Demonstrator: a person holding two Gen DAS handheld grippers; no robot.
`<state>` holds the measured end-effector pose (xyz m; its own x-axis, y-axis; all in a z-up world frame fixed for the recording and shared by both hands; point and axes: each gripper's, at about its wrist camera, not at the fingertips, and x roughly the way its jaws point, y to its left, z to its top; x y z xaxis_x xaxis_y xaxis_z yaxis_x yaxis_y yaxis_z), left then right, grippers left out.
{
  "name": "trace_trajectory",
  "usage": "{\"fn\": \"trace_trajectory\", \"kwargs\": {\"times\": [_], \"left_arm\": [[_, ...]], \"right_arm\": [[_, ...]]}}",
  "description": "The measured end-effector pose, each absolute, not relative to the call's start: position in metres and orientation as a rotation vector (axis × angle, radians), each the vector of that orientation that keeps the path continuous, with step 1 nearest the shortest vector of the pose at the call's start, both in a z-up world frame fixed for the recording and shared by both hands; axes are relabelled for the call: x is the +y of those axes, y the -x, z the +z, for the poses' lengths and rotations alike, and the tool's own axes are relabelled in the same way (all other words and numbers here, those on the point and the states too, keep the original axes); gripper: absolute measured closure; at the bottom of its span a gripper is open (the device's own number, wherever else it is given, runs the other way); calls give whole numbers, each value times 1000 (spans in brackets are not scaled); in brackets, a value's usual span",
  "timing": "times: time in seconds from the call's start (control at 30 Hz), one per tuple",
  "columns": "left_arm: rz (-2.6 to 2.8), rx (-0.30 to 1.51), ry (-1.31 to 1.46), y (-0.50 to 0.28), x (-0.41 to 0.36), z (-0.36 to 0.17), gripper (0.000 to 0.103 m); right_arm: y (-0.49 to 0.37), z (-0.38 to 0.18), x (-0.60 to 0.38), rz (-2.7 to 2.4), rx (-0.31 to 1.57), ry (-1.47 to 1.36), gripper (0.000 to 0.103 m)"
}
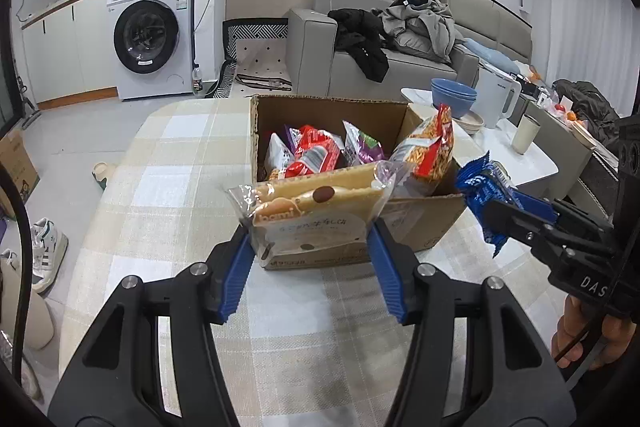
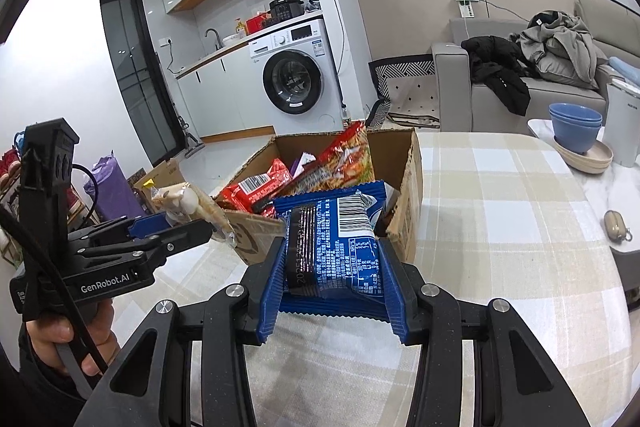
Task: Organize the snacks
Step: 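Carry both held packs over the cardboard box, then open both tools to drop the packs into the box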
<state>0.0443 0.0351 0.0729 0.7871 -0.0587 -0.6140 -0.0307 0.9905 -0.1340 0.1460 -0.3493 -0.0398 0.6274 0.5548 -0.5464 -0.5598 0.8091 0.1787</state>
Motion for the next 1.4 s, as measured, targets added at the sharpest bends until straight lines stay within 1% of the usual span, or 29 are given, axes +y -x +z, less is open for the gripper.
{"fn": "trace_trajectory", "kwargs": {"times": [0.43,0.97,1.0,1.03,1.13,1.2,1.4], "left_arm": [[-31,645,128,-55,27,103,50],[-34,679,137,-107,31,100,50],[-30,682,135,-109,31,98,55],[-28,690,132,-115,32,96,57],[-32,697,144,-124,36,90,57],[-36,706,143,-130,37,86,59],[-45,718,144,-146,36,75,59]], "right_arm": [[-165,-35,-334,636,635,30,58],[-197,-42,-313,627,655,38,59],[-199,-42,-312,628,657,36,59],[-199,-43,-312,629,658,34,59],[-202,-43,-312,631,658,30,59],[-204,-44,-310,629,655,32,59],[-215,-46,-304,621,658,46,59]]}}
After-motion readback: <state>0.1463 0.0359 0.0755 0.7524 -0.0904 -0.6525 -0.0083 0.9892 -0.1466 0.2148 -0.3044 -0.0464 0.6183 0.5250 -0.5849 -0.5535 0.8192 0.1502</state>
